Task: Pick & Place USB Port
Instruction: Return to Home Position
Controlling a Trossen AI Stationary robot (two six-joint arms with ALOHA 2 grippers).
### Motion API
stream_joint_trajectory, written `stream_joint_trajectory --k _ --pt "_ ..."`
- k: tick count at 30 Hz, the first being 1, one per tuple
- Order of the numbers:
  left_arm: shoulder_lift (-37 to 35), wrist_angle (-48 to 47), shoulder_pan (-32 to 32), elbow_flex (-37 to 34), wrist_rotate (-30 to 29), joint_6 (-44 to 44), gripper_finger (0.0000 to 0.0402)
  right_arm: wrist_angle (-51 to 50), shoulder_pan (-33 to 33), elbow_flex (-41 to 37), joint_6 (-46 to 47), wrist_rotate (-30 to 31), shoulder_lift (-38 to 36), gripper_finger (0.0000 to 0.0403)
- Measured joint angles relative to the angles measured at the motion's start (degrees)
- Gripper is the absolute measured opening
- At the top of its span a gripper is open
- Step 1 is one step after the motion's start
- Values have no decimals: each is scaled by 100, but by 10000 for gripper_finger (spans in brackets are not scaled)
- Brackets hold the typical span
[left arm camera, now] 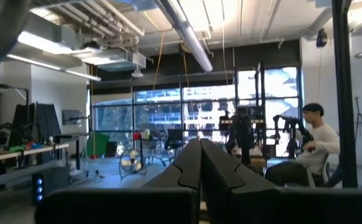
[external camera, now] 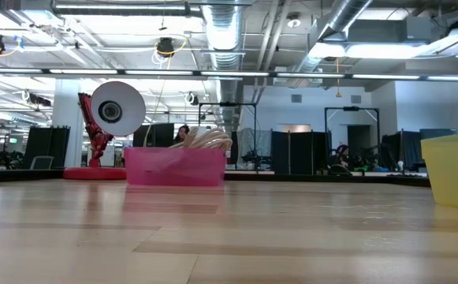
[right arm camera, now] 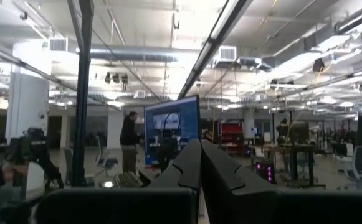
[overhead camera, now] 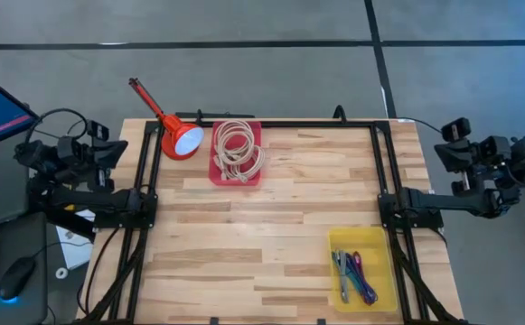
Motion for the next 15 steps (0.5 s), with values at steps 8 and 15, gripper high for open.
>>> stream_joint_trajectory --k 8,15 --pt "-4 -450 0 -83 -122 -251 4 -297 0 -269 273 -18 0 0" --pt "-9 -481 0 -453 -120 -472 4 -65 0 -827 398 -20 0 0"
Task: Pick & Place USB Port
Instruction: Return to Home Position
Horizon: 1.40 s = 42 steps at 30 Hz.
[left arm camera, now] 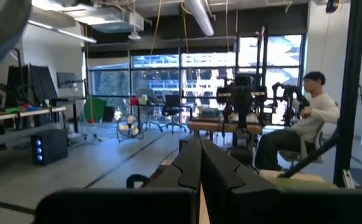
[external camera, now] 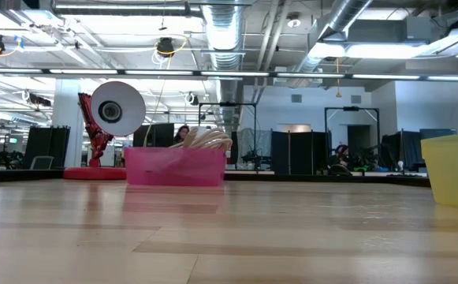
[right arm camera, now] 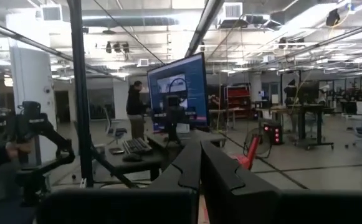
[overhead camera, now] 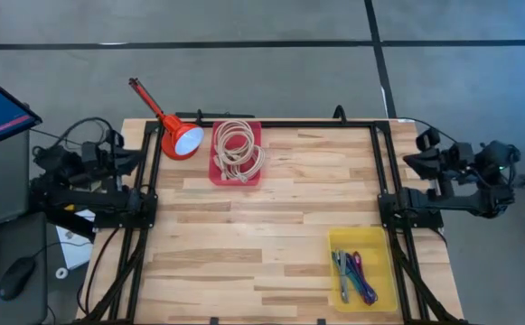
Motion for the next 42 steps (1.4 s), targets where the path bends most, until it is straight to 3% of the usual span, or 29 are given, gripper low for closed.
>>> stream_joint_trajectory --k 17,30,36,42 --pt "-9 84 0 -1418 128 -578 4 755 0 -1294 316 4 -4 0" --pt "-11 1323 0 -2846 142 -607 4 2252 -2 -2965 531 -3 -7 0" --pt "-11 1614 1 -3281 560 -770 4 2289 -2 -3153 537 -88 -9 0" --pt "-8 1741 2 -3511 1079 -851 4 2149 0 -3240 467 -668 -9 0"
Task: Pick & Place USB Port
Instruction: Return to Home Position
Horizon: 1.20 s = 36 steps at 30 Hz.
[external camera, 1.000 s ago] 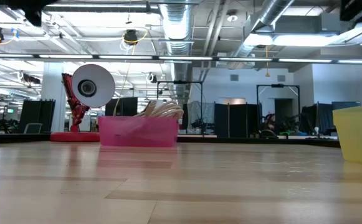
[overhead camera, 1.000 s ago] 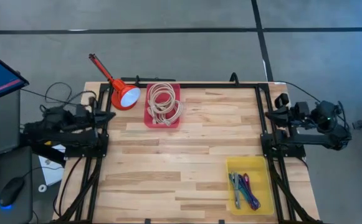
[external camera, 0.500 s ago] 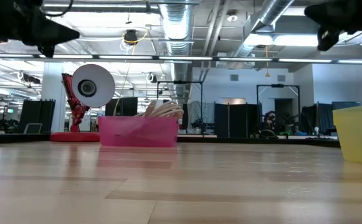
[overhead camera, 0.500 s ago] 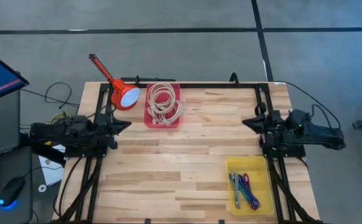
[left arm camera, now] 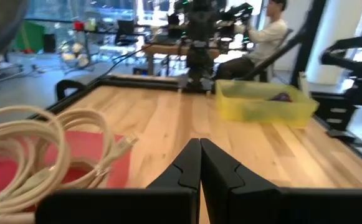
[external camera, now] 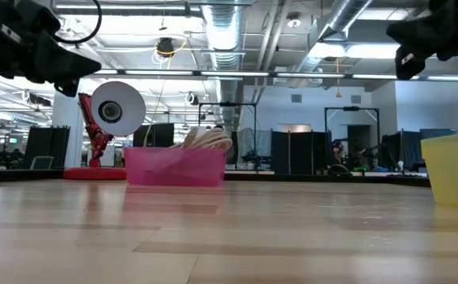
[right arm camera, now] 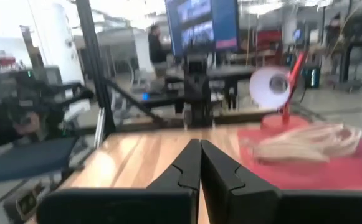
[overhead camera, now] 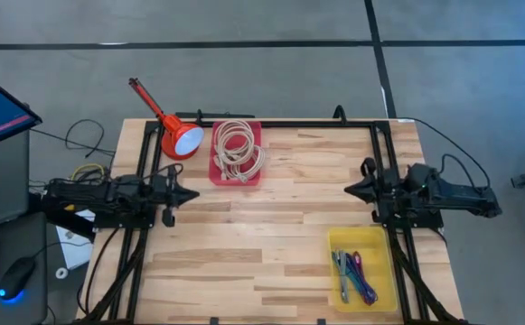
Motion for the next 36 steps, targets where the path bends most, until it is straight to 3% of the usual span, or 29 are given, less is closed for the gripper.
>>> stream_joint_trajectory --k 9,36 --pt "10 -30 -1 -8 650 253 4 -549 0 -37 -31 -326 0 0" --pt "59 -63 -2 -8 755 255 4 -82 -7 -654 -206 -78 8 0"
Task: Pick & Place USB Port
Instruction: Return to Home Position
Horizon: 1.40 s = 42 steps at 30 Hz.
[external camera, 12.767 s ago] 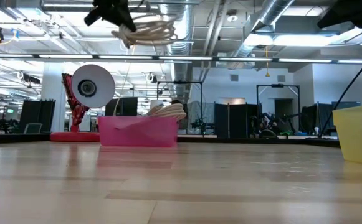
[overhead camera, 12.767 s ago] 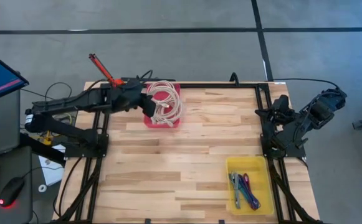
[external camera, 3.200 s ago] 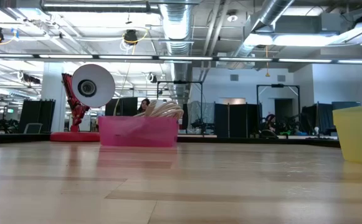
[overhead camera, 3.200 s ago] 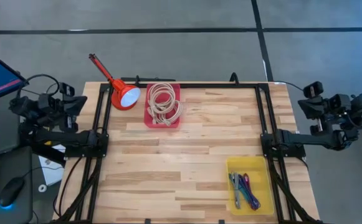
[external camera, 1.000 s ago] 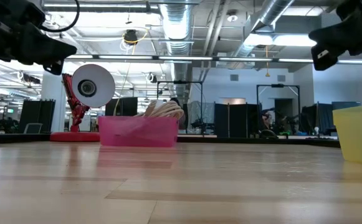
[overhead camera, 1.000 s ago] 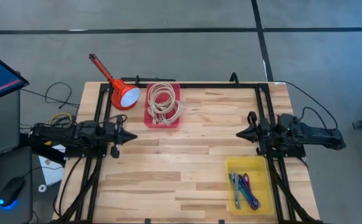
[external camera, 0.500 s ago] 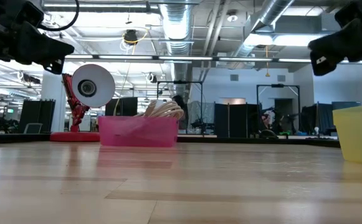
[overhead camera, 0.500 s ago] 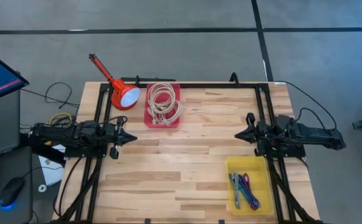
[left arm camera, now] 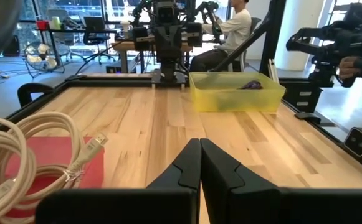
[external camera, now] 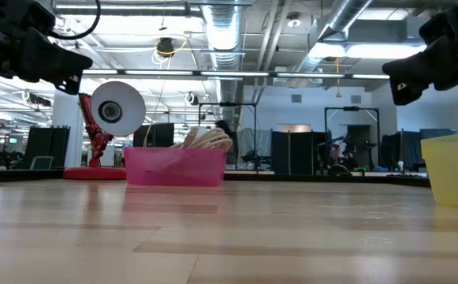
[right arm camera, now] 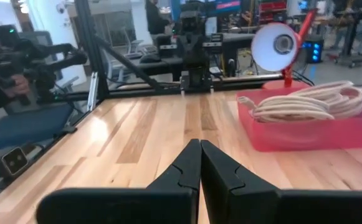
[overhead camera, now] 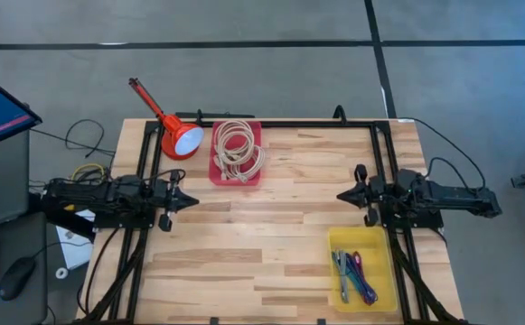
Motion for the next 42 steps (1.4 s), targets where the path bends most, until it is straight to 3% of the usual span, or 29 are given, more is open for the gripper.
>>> stream_joint_trajectory --k 42 --pt "67 127 1 -2 -34 -1 4 -21 0 0 236 62 3 0"
